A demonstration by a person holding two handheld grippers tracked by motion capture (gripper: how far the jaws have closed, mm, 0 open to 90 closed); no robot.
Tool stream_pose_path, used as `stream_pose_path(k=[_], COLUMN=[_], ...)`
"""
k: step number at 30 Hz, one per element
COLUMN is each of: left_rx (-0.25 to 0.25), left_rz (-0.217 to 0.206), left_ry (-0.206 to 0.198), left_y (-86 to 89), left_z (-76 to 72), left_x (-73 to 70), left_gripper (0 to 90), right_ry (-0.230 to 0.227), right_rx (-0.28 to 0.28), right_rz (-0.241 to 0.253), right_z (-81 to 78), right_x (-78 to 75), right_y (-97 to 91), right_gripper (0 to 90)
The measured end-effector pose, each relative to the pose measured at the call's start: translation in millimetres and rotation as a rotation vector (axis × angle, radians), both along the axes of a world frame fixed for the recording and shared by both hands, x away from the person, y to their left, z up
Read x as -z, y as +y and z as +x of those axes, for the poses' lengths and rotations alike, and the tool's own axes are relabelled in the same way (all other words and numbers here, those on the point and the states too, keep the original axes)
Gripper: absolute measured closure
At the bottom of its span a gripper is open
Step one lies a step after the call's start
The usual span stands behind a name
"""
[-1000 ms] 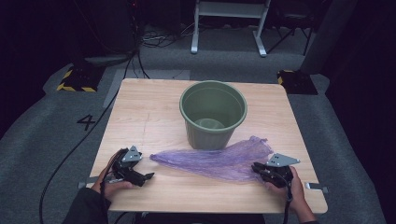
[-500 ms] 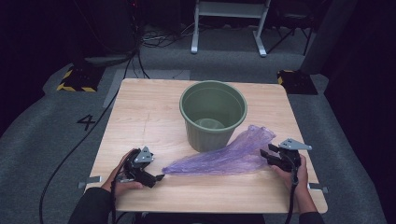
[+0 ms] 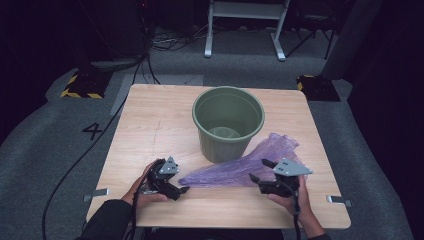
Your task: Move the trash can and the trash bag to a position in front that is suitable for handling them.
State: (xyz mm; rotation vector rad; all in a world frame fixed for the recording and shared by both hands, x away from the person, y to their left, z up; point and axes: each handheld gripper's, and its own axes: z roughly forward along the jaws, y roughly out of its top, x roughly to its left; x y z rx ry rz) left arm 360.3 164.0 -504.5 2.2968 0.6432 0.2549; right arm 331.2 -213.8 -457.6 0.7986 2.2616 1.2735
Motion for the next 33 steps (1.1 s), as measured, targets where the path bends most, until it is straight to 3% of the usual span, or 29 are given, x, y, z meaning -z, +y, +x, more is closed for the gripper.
stream_pose_path(k=[4, 8, 10, 12, 16, 20, 23, 26, 33], left_rx=[0.012, 0.022, 0.026, 0.028, 0.04, 0.042, 0.043, 0.047, 0.042], left_rz=[-0.004, -0.004, -0.003, -0.005, -0.005, -0.004, -0.007, -0.005, -0.005], left_ry=[0.001, 0.0, 0.001, 0.001, 0.001, 0.001, 0.003, 0.0, 0.002], left_y=[-6.2, -11.5, -14.4, -17.2, -22.1, -27.2, -31.0, -34.0, -36.0], left_z=[3.0, 6.9, 8.8, 10.7, 14.8, 18.8, 21.3, 24.3, 25.0], left_x=[0.2, 0.1, 0.0, 0.1, 0.1, 0.0, 0.0, 0.0, -0.1], left_gripper=[7.2, 7.2, 7.2, 7.2, 7.3, 7.3, 7.3, 7.3, 7.2], right_ry=[0.025, 0.096, 0.117, 0.114, 0.097, 0.136, 0.193, 0.206, 0.188], right_rx=[-0.034, -0.028, 0.003, -0.004, -0.002, 0.005, 0.008, 0.025, 0.067], right_rz=[-0.078, -0.109, -0.12, -0.145, -0.127, -0.132, -0.118, -0.106, -0.066], right_z=[8.6, 25.4, 31.6, 35.3, 42.7, 53.4, 60.2, 64.2, 69.2], right_x=[16.1, 32.5, 38.4, 41.6, 44.3, 45.6, 46.2, 45.9, 45.1], right_y=[16.3, 9.9, 7.7, 7.9, 6.6, 4.9, 3.7, 1.5, -11.3], right_gripper=[22.6, 17.0, 17.4, 15.8, 15.8, 17.7, 18.9, 24.1, 59.6])
